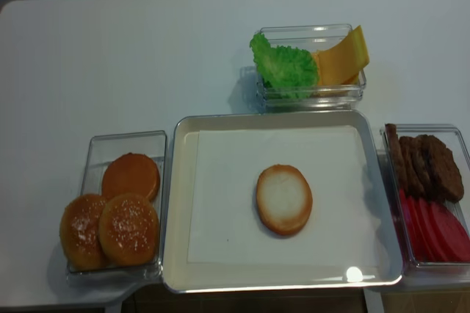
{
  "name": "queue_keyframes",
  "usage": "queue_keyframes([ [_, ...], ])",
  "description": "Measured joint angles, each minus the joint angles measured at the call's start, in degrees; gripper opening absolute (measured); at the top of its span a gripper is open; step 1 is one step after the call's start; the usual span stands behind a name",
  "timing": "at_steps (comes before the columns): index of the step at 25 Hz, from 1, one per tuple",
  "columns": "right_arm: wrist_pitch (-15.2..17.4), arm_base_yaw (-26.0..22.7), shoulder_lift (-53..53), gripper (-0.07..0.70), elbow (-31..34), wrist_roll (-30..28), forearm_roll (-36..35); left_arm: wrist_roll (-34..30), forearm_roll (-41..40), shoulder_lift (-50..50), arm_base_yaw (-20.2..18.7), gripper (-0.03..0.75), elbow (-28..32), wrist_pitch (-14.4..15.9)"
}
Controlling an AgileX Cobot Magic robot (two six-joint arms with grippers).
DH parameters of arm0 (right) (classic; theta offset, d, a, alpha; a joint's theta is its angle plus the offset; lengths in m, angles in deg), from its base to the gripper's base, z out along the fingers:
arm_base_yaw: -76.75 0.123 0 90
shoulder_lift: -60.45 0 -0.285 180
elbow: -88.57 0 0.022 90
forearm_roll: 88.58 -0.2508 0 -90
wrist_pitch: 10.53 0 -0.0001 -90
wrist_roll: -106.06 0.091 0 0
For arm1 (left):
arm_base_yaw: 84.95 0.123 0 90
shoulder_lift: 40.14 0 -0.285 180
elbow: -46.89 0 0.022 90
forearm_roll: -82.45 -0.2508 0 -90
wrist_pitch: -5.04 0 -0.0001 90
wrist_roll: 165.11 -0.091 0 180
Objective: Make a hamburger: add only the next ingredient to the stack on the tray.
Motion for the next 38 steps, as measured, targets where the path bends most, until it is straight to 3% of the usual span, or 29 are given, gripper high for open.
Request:
queue_keyframes([
  [14,0.00,0.00,0.00,0.027,0.00,0.00,0.00,0.49,0.10,12.30,0.00,0.434,5.18,0.48],
  [21,0.00,0.00,0.00,0.027,0.00,0.00,0.00,0.84,-0.01,12.55,0.10,0.428,5.32,-0.19],
  [30,0.00,0.00,0.00,0.027,0.00,0.00,0.00,5.43,-3.20,12.64,0.10,0.426,10.50,-3.10],
  [38,0.00,0.00,0.00,0.027,0.00,0.25,0.00,5.66,-3.70,12.64,0.10,0.426,12.16,-3.12],
])
